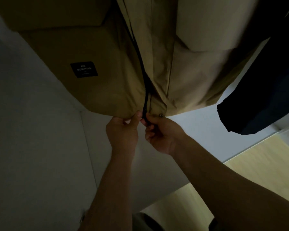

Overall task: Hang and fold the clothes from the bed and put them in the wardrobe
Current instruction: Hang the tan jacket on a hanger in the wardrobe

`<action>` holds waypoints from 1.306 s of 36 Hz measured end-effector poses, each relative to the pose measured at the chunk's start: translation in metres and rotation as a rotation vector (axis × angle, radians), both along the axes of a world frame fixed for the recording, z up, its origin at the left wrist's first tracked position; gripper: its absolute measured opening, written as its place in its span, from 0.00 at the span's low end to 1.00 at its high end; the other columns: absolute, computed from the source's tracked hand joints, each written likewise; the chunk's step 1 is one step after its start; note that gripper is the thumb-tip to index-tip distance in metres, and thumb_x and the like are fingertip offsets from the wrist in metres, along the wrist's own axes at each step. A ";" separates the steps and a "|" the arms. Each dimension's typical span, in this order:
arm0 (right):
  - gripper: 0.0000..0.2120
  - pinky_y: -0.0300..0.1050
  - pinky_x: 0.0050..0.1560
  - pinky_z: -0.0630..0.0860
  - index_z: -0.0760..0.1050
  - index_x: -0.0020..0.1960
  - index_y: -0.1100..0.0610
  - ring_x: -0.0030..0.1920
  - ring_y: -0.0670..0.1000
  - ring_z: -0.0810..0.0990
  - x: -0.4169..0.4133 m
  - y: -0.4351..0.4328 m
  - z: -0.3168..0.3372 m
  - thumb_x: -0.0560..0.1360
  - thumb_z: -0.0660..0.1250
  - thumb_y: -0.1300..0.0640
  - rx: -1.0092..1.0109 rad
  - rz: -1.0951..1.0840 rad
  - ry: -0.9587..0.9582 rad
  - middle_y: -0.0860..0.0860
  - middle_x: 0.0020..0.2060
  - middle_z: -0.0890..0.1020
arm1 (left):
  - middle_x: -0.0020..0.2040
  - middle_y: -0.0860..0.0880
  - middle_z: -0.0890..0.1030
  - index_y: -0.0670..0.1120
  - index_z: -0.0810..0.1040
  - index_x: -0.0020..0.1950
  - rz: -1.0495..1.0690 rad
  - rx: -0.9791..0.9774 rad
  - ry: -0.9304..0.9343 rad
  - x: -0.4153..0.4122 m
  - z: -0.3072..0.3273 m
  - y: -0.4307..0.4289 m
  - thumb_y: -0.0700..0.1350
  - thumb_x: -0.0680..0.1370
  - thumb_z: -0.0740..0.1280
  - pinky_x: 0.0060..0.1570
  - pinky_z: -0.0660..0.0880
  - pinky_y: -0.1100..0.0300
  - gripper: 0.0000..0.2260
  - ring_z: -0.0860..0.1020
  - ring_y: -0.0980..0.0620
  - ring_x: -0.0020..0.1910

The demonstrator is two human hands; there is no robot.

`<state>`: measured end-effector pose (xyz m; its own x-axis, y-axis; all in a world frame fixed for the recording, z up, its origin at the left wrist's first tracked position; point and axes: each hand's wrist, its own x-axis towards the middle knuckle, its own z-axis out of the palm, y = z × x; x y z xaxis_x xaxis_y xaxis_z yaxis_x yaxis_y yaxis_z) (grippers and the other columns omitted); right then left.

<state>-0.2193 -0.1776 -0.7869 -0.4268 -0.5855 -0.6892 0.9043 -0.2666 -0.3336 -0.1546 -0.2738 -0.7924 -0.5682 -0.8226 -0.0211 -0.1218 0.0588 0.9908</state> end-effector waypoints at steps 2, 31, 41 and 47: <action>0.03 0.34 0.26 0.67 0.79 0.50 0.57 0.27 0.42 0.70 -0.001 0.001 0.001 0.77 0.70 0.63 0.008 0.001 0.004 0.54 0.38 0.85 | 0.37 0.62 0.83 0.53 0.82 0.40 -0.033 -0.088 -0.060 -0.001 -0.001 -0.002 0.44 0.74 0.76 0.42 0.73 0.74 0.06 0.81 0.65 0.41; 0.08 0.38 0.30 0.67 0.80 0.55 0.63 0.30 0.45 0.68 -0.007 0.003 -0.003 0.77 0.70 0.64 0.204 0.046 0.293 0.53 0.35 0.84 | 0.38 0.51 0.80 0.40 0.83 0.40 -0.211 -0.567 -0.373 -0.004 0.003 -0.009 0.38 0.78 0.71 0.44 0.71 0.59 0.07 0.78 0.50 0.41; 0.02 0.42 0.38 0.78 0.82 0.48 0.61 0.33 0.47 0.79 -0.004 0.003 -0.004 0.77 0.71 0.62 0.271 0.057 0.446 0.53 0.36 0.85 | 0.42 0.50 0.75 0.39 0.80 0.50 -0.149 -0.493 -0.324 -0.008 -0.002 -0.001 0.42 0.81 0.67 0.40 0.62 0.67 0.07 0.72 0.53 0.42; 0.06 0.35 0.32 0.77 0.83 0.43 0.56 0.29 0.44 0.81 -0.008 0.002 -0.013 0.73 0.76 0.53 0.585 0.147 0.774 0.51 0.35 0.86 | 0.43 0.51 0.77 0.40 0.79 0.51 -0.150 -0.393 -0.324 -0.009 -0.009 -0.002 0.45 0.82 0.65 0.42 0.65 0.65 0.08 0.74 0.54 0.43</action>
<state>-0.2278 -0.1758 -0.8000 -0.8333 -0.3243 -0.4477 0.3907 0.2274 -0.8920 -0.1635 -0.2761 -0.8011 -0.6955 -0.7142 0.0784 -0.3802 0.4584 0.8033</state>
